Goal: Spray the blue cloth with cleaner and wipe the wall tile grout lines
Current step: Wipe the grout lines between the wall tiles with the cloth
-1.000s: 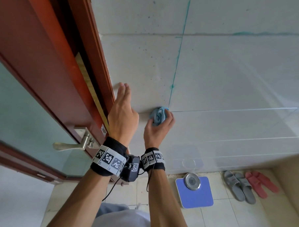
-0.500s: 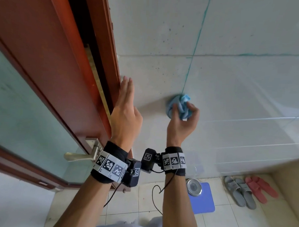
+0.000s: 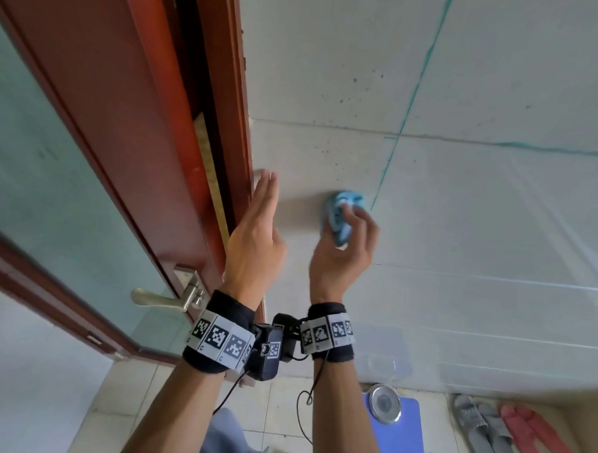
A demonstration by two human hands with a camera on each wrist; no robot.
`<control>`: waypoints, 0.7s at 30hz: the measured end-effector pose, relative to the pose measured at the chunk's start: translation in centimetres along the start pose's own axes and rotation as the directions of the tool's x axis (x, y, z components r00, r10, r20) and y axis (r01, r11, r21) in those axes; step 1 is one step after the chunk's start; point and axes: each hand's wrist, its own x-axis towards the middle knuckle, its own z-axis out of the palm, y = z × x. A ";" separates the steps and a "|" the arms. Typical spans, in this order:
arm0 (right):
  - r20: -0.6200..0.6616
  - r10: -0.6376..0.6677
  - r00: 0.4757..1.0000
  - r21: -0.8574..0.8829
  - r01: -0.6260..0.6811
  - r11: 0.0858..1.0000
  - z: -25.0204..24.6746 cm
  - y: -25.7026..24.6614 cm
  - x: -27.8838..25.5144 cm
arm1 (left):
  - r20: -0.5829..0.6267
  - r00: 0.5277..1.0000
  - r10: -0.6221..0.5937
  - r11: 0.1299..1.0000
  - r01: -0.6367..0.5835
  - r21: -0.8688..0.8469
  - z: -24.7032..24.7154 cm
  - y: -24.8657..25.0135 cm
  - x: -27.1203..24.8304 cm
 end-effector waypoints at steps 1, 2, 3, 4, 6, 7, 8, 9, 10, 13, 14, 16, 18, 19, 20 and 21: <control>0.048 -0.063 0.997 -0.010 0.064 0.998 0.0 -0.1 -0.1 | 0.001 1.000 -0.009 1.000 0.009 -0.010 0.0 0.2 0.0; 0.079 -0.116 0.990 -0.012 0.118 0.993 -0.1 -0.2 0.2 | -0.012 1.000 -0.013 1.000 0.013 -0.019 -0.2 0.4 0.0; 0.092 -0.157 0.983 -0.019 0.160 0.987 -0.3 -0.3 0.7 | -0.032 0.999 -0.014 0.999 0.013 -0.033 -0.4 0.5 0.1; 0.091 -0.199 0.976 -0.030 0.202 0.979 -0.4 -0.4 1.3 | -0.055 0.998 -0.014 0.999 0.011 -0.053 -0.7 0.7 0.4; 0.095 -0.297 0.950 -0.040 0.302 0.952 -0.2 -1.2 2.5 | -0.101 0.995 -0.015 0.996 0.005 -0.094 -1.1 1.0 1.0; 0.109 -0.347 0.931 -0.040 0.353 0.935 0.0 -1.9 2.9 | -0.120 0.993 -0.014 0.995 0.002 -0.103 -1.2 1.2 1.4; 0.135 -0.398 0.907 -0.036 0.406 0.913 0.3 -2.8 3.4 | -0.135 0.991 -0.009 0.994 -0.005 -0.106 -1.3 1.4 1.7; 0.174 -0.459 0.871 -0.029 0.470 0.882 0.5 -3.6 3.9 | -0.148 0.989 -0.003 0.994 -0.013 -0.106 -1.5 1.6 2.0; 0.214 -0.525 0.824 -0.026 0.542 0.840 0.7 -4.3 4.6 | -0.162 0.987 0.004 0.994 -0.021 -0.106 -1.7 1.8 2.3; 0.284 -0.682 0.674 -0.038 0.719 0.694 0.6 -6.5 8.2 | -0.198 0.980 0.018 0.992 -0.042 -0.119 -2.4 2.3 3.1; 0.282 -0.720 0.635 -0.041 0.757 0.652 0.5 -7.4 9.7 | -0.207 0.978 0.029 0.990 -0.057 -0.129 -2.6 2.6 3.3; 0.260 -0.772 0.580 -0.062 0.808 0.586 0.4 -9.6 12.5 | -0.222 0.974 0.046 0.984 -0.083 -0.156 -3.1 3.1 3.8; 0.204 -0.794 0.572 -0.091 0.819 0.566 0.0 -11.8 15.6 | -0.231 0.972 0.048 0.976 -0.095 -0.194 -3.6 3.7 4.2; 0.160 -0.799 0.579 -0.105 0.815 0.570 -0.3 -12.8 17.1 | -0.235 0.971 0.051 0.972 -0.102 -0.211 -3.8 4.1 4.3; 0.113 -0.797 0.593 -0.116 0.805 0.582 -0.7 -13.6 18.7 | -0.237 0.970 0.057 0.969 -0.111 -0.222 -3.9 4.4 4.5; 0.067 -0.790 0.610 -0.120 0.791 0.601 -1.0 -14.3 20.0 | -0.241 0.968 0.062 0.967 -0.119 -0.227 -4.0 4.6 4.6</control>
